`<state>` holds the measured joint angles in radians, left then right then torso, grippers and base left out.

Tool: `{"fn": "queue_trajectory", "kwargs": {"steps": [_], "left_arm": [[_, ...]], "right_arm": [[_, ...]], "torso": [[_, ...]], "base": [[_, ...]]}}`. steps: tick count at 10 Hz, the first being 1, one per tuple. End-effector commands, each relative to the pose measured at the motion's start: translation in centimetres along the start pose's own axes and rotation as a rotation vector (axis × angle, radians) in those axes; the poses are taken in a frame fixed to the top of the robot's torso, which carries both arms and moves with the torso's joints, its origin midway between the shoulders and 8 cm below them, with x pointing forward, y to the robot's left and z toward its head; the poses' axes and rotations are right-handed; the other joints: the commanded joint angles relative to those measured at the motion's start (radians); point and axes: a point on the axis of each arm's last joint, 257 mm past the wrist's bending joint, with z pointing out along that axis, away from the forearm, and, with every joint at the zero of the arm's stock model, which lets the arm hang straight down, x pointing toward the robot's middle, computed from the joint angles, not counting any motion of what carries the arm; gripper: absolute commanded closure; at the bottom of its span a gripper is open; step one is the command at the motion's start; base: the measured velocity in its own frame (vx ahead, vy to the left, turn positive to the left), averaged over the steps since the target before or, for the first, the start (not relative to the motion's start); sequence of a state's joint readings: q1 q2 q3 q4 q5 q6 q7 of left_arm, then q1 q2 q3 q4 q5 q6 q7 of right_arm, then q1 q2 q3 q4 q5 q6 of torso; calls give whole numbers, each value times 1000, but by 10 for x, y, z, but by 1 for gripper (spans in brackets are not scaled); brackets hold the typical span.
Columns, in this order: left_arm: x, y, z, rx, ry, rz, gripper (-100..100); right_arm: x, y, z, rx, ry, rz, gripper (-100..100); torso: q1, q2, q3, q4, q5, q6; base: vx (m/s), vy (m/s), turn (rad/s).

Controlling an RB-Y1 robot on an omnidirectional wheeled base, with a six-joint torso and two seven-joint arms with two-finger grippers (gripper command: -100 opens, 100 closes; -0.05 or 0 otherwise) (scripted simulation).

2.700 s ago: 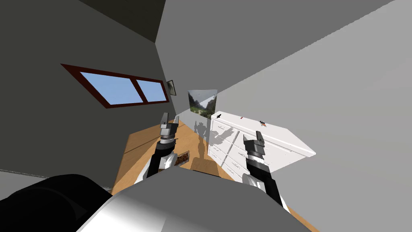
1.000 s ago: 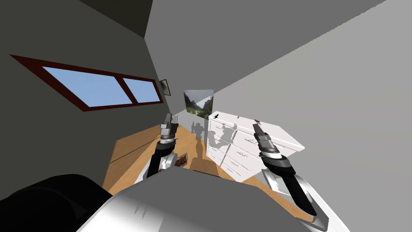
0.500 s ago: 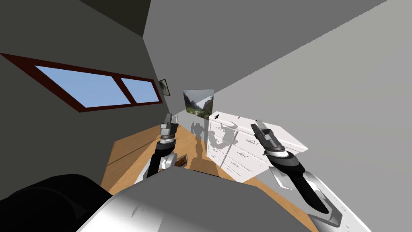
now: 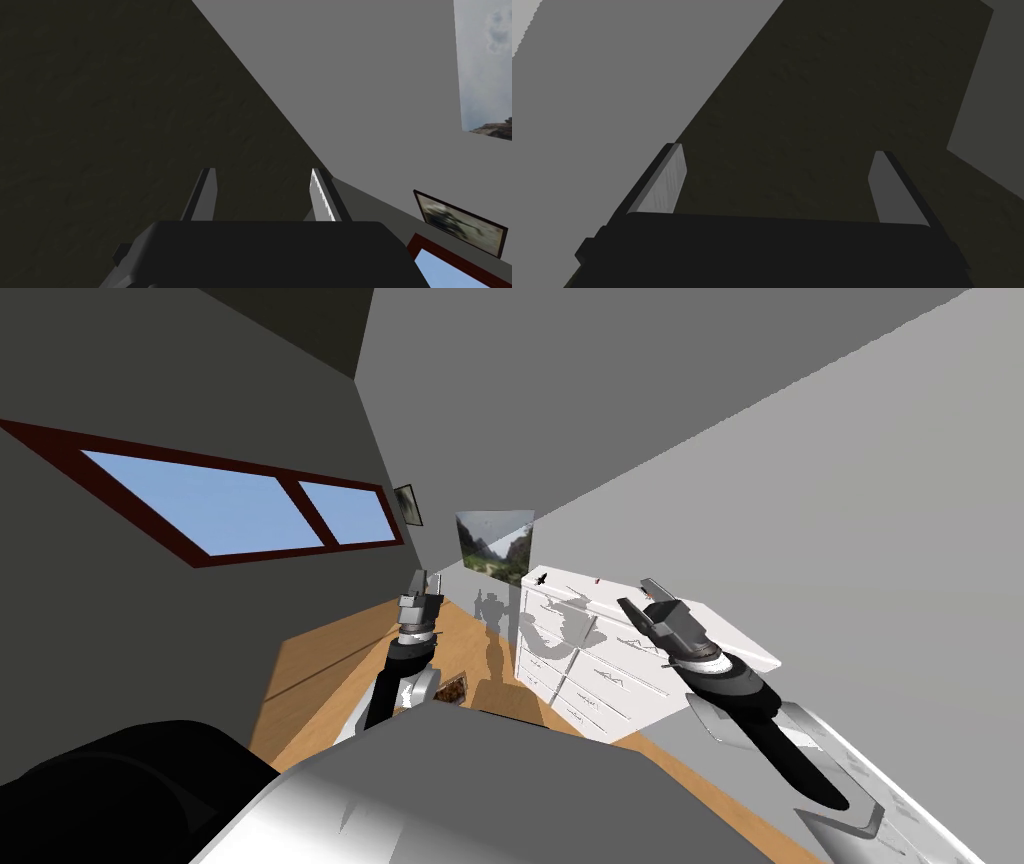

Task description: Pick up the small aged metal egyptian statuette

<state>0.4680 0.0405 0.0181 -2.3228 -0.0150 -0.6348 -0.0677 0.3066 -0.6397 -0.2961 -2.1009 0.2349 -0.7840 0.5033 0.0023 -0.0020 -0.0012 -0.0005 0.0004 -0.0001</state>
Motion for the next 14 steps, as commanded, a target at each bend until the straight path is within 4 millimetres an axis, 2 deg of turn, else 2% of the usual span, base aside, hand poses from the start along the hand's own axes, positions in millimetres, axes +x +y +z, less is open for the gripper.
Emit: {"fn": "queue_trajectory", "kwargs": {"steps": [1, 2, 3, 4, 5, 6, 7, 8, 9, 14], "left_arm": [[0, 0, 0, 0, 0, 0, 0], [0, 0, 0, 0, 0, 0, 0], [0, 0, 0, 0, 0, 0, 0], [0, 0, 0, 0, 0, 0, 0], [0, 0, 0, 0, 0, 0, 0], [0, 0, 0, 0, 0, 0, 0], [0, 0, 0, 0, 0, 0, 0], [0, 0, 0, 0, 0, 0, 0], [0, 0, 0, 0, 0, 0, 0], [0, 0, 0, 0, 0, 0, 0]], "right_arm": [[-2, 4, 2, -79, 29, -129, -100], [-2, 5, 2, -87, 34, -138, -100], [-3, 8, 2, -152, 57, -247, -100], [-3, 8, 3, -161, 62, -252, -100], [-2, 10, 2, -228, 86, -361, -100], [-2, 11, 3, -238, 92, -365, -100], [-1, 12, 1, -305, 116, -470, -100], [0, 13, 1, -317, 122, -475, -100], [2, 12, -2, -384, 147, -575, -100], [11, 10, -11, -559, 223, -777, -100]], "torso": [[0, 0, 0, 0, 0, 0], [0, 0, 0, 0, 0, 0], [0, 0, 0, 0, 0, 0], [1, 0, 0, 0, 0, 0], [1, 0, 0, 0, 0, 0], [1, -1, 0, 0, 0, 0], [1, -1, 0, 0, 0, 0], [1, -1, 0, 0, 0, 0], [1, 0, 0, 0, 0, 0], [2, 0, 0, 0, 0, 0]], "base": [[32, 41, 14], [28, 35, 7], [36, 47, 27], [30, 43, 13], [43, 52, 30], [37, 39, 19], [39, 56, 60], [32, 42, 19], [50, 58, 52], [35, 51, 48]]}}
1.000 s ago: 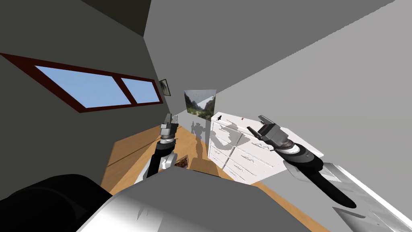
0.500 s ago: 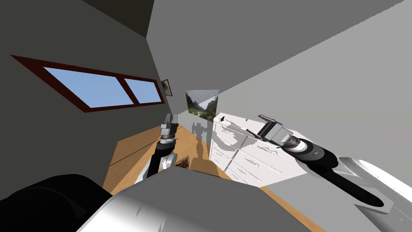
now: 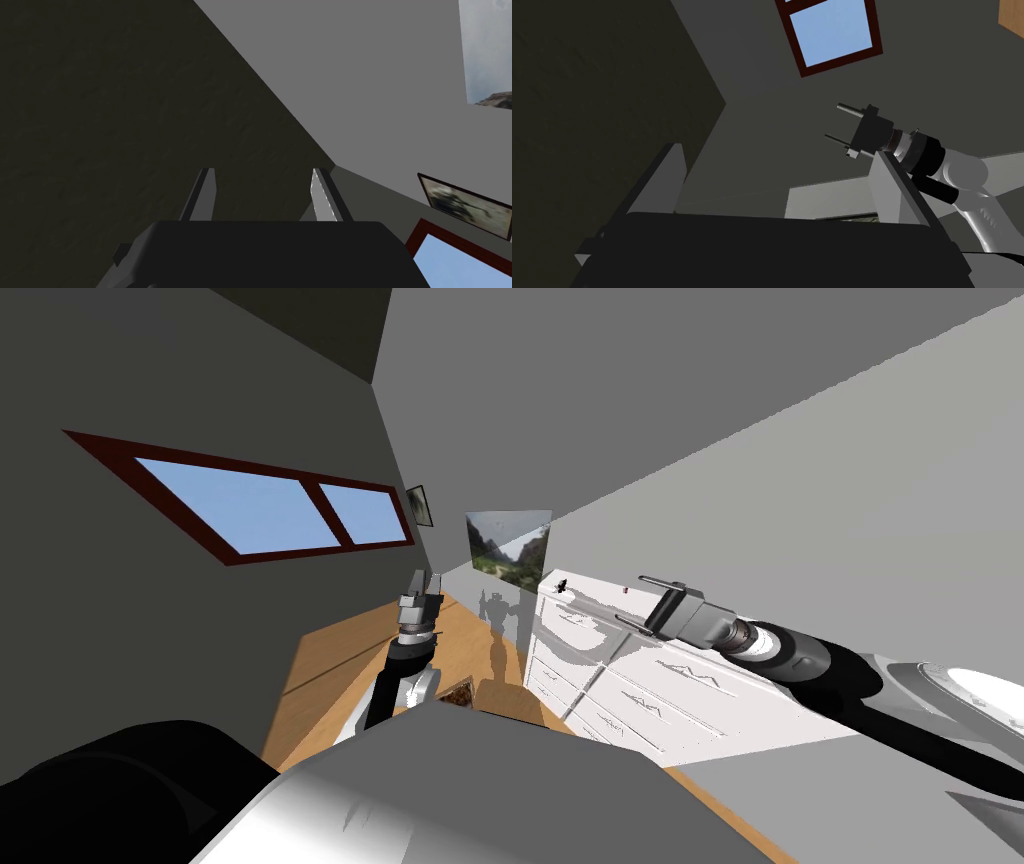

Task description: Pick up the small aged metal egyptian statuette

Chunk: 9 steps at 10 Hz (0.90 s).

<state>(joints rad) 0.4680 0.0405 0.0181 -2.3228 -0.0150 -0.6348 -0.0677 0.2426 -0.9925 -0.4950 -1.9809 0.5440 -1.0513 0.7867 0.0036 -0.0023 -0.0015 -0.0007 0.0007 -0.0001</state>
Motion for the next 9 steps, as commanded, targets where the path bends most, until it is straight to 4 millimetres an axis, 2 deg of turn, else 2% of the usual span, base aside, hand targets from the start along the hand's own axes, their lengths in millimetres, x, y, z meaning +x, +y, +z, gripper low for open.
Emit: {"fn": "queue_trajectory", "kwargs": {"steps": [1, 6, 9], "left_arm": [[0, 0, 0, 0, 0, 0, 0], [0, 0, 0, 0, 0, 0, 0], [0, 0, 0, 0, 0, 0, 0]], "right_arm": [[6, 3, -6, -87, 29, -99, -100], [23, 12, -21, -279, 95, -267, -100], [38, 16, -41, -442, 146, -387, -100]], "torso": [[0, 0, 0, 0, 0, 0], [1, -1, -1, 0, 0, 0], [0, -1, 0, 0, 0, 0]], "base": [[55, 58, 90], [48, 56, 73], [50, 57, 94]]}}
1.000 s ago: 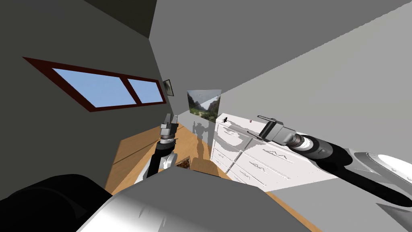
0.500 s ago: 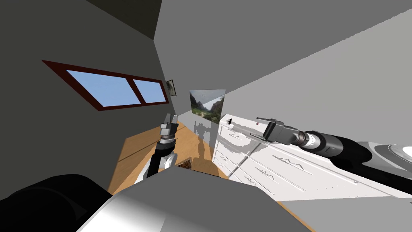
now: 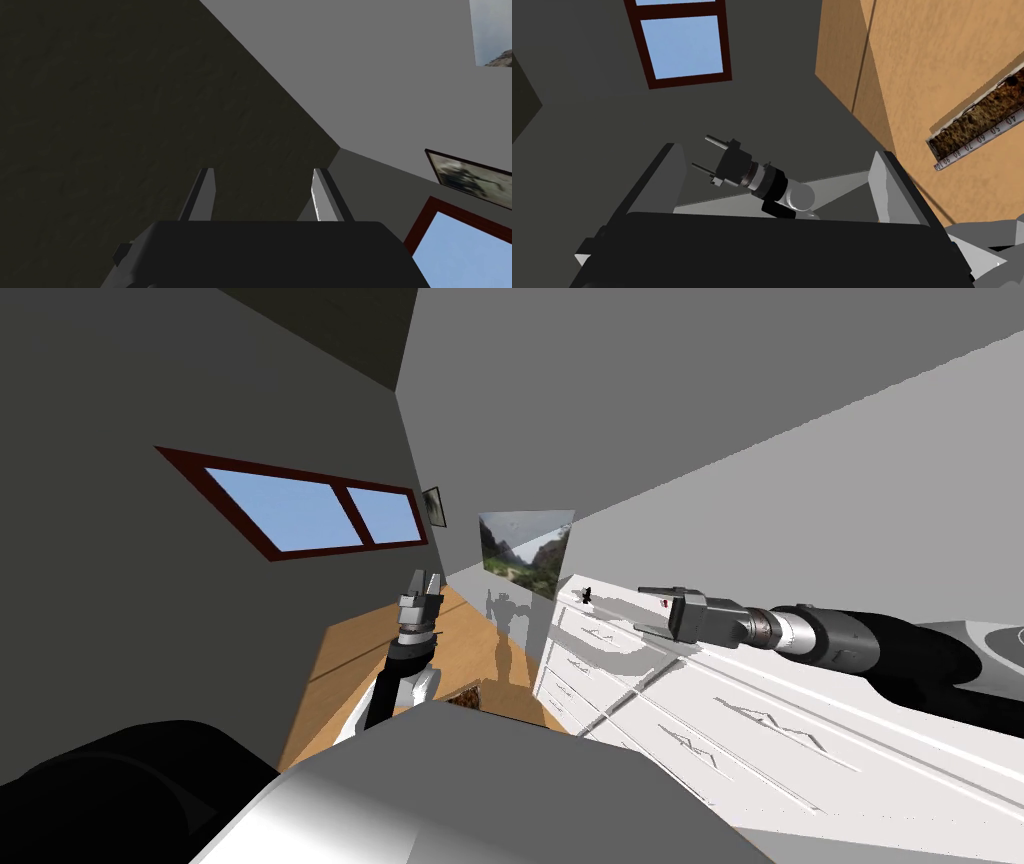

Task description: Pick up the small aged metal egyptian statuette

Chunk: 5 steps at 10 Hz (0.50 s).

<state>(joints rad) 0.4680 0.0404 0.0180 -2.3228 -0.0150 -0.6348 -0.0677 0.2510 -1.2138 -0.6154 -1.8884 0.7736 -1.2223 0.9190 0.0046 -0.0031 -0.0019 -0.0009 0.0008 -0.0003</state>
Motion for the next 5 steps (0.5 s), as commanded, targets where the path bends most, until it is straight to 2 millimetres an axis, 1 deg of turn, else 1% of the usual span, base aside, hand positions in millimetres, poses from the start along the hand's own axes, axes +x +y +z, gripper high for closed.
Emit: {"fn": "queue_trajectory", "kwargs": {"steps": [1, 2, 3, 4, 5], "left_arm": [[0, 0, 0, 0, 0, 0, 0], [0, 0, 0, 0, 0, 0, 0], [0, 0, 0, 0, 0, 0, 0], [0, 0, 0, 0, 0, 0, 0], [0, 0, 0, 0, 0, 0, 0]], "right_arm": [[6, 5, -3, -56, 15, -37, -100], [12, 13, -12, -128, 32, -81, -100], [14, 15, -12, -145, 39, -89, -100], [21, 22, -21, -221, 54, -128, -100], [23, 24, -22, -232, 61, -133, -100]], "torso": [[0, 0, 0, 0, 0, 0], [0, 0, 0, 0, 0, 0], [1, 0, 0, 0, 0, 0], [-1, 0, 0, 0, 0, 0], [-1, 1, 0, 0, 0, 0]], "base": [[47, 58, 60], [59, 74, 122], [46, 43, 57], [42, 40, 122], [43, 43, 72]]}}
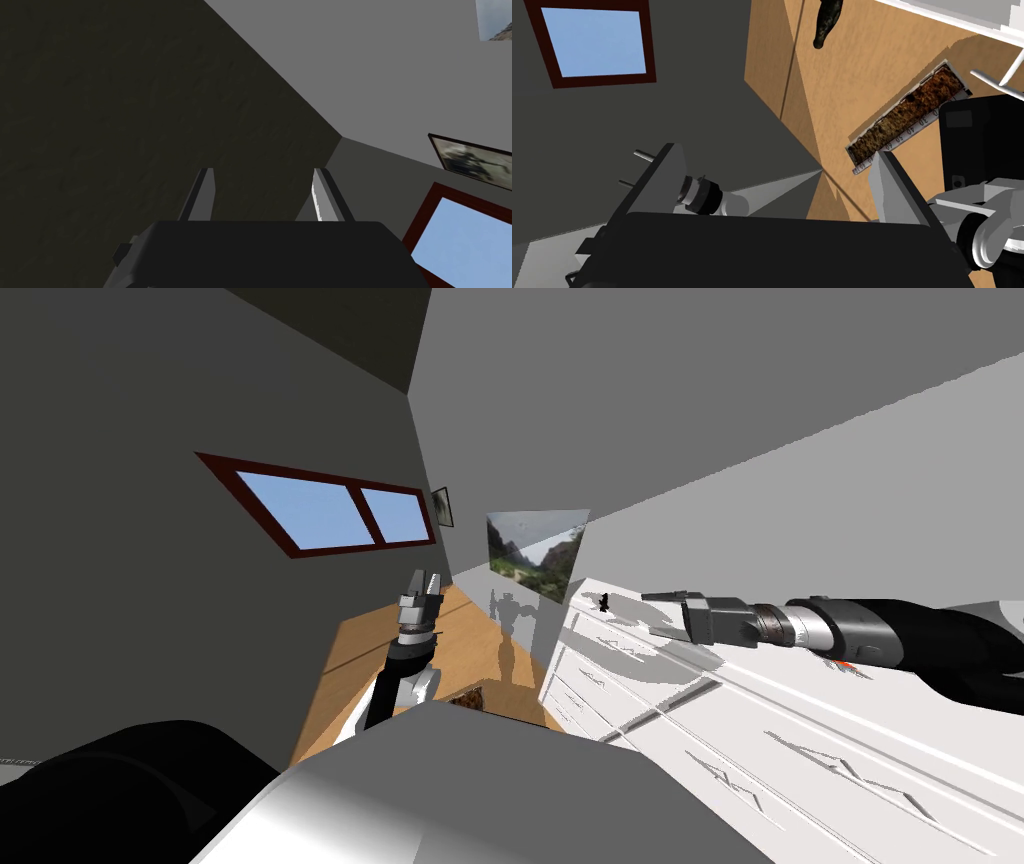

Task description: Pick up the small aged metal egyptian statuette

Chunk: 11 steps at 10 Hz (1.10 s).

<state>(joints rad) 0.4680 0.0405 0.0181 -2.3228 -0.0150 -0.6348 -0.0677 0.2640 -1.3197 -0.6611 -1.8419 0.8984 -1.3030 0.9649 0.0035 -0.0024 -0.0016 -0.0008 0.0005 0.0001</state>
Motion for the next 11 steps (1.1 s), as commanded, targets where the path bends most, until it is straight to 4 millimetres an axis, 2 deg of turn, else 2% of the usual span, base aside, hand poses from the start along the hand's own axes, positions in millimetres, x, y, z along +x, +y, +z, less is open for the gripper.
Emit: {"fn": "queue_trajectory", "kwargs": {"steps": [1, 4, 6, 7, 10, 11], "left_arm": [[0, 0, 0, 0, 0, 0, 0], [0, 0, 0, 0, 0, 0, 0], [0, 0, 0, 0, 0, 0, 0], [0, 0, 0, 0, 0, 0, 0], [0, 0, 0, 0, 0, 0, 0], [0, 0, 0, 0, 0, 0, 0]], "right_arm": [[9, 13, -9, -95, 18, -41, -100], [18, 27, -19, -187, 40, -71, -100], [29, 48, -38, -329, 54, -101, -100], [32, 51, -39, -346, 64, -106, -100], [42, 81, -70, -544, 71, -114, -100], [44, 83, -72, -556, 77, -115, -100]], "torso": [[0, 0, 0, 0, 0, 0], [2, -1, -1, 0, 0, 0], [1, -1, 0, 0, 0, 0], [2, -2, -1, -1, 1, 0], [3, -2, -1, -1, 1, 0], [3, -3, -2, -1, 1, 0]], "base": [[54, 58, 110], [58, 60, 101], [67, 67, 162], [62, 48, 74], [77, 72, 160], [68, 43, 57]]}}
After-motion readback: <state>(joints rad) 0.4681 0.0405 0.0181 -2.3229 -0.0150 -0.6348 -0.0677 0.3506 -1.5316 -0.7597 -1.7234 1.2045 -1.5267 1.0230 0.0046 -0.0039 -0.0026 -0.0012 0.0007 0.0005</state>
